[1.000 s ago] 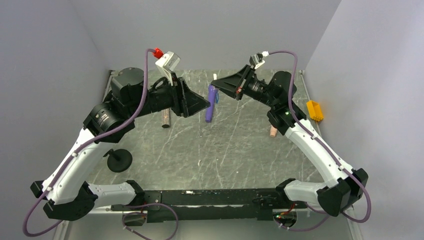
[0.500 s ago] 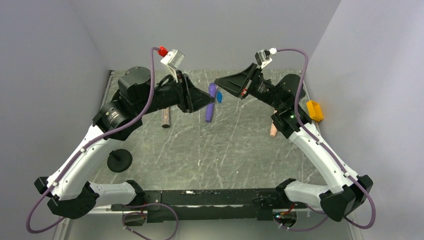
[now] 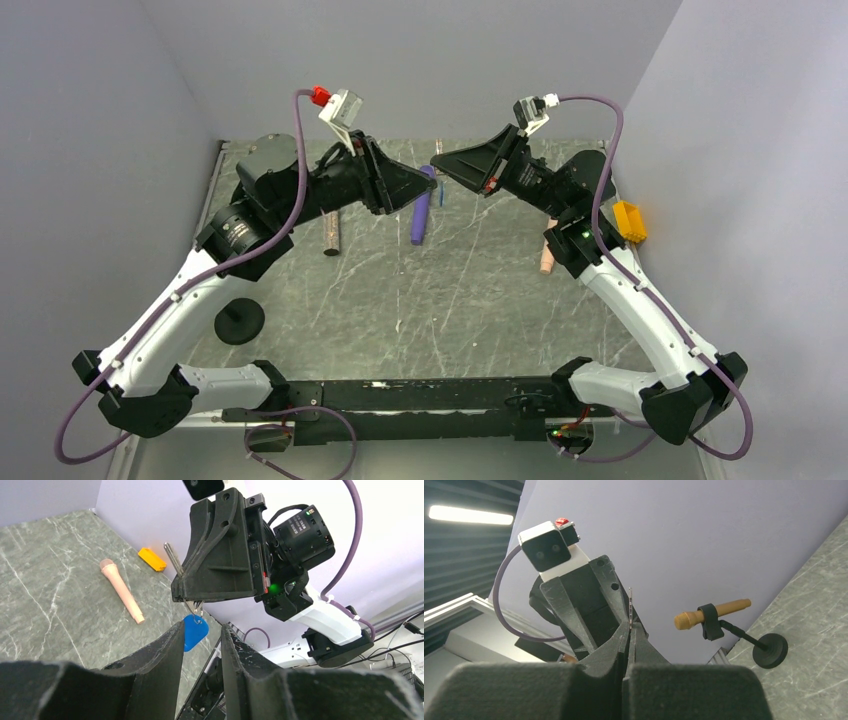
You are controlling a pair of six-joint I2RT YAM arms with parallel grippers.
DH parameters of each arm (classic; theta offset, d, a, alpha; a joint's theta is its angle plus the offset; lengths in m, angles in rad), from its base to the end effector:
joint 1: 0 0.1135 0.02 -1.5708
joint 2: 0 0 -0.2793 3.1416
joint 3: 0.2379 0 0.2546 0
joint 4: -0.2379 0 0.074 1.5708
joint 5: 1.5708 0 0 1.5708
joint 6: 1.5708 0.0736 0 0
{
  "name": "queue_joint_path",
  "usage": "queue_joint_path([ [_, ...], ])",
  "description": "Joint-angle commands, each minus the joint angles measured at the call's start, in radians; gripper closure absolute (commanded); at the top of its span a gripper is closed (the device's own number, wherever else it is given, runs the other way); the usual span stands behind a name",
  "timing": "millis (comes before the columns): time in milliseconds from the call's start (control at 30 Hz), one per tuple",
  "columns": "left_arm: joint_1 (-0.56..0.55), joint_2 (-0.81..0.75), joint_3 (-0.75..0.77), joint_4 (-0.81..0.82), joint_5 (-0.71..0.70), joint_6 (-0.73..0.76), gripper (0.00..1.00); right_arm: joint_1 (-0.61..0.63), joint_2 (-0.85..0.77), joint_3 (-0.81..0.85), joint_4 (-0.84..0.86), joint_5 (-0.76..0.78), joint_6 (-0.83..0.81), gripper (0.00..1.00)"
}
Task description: Remove the keys from the keyring
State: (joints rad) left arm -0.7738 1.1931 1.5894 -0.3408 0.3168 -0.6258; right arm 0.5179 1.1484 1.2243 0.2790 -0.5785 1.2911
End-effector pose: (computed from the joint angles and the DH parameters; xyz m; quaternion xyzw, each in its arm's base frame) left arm 0.1741 -0.2022 0.5320 0.1645 0.6683 -0.5450 0.4789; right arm 0.2189 0.1710 0.4940 -0.0104 0.5953 0.7192 0.3582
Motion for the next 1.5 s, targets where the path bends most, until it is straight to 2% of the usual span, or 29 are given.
queue_joint_path([
  [0, 0.003, 0.001, 0.002, 0.078, 0.000, -0.016, 0.62, 0.004, -0.021, 0.027, 0.049, -0.009, -0.018, 1.00],
  [533, 0.004, 0.034, 0.020, 0.095, 0.004, -0.024, 0.73, 0.004, -0.015, 0.025, 0.085, -0.024, -0.008, 1.00],
  [867, 0.006, 0.032, 0.020, 0.112, 0.005, -0.032, 0.73, 0.004, -0.021, 0.011, 0.110, -0.028, -0.005, 1.00],
  [1067, 0.009, 0.036, 0.029, 0.121, 0.013, -0.042, 0.79, 0.004, -0.024, -0.004, 0.147, -0.044, -0.003, 1.00],
  [1133, 0.012, 0.035, 0.032, 0.126, 0.019, -0.047, 0.79, 0.004, -0.030, -0.009, 0.157, -0.044, -0.006, 1.00],
  [1333, 0.018, 0.027, 0.037, 0.133, 0.037, -0.063, 0.67, 0.004, -0.036, -0.008, 0.154, -0.035, -0.024, 1.00],
  [1467, 0.023, 0.019, 0.032, 0.138, 0.041, -0.072, 0.67, 0.004, -0.035, -0.010, 0.165, -0.037, -0.021, 1.00],
])
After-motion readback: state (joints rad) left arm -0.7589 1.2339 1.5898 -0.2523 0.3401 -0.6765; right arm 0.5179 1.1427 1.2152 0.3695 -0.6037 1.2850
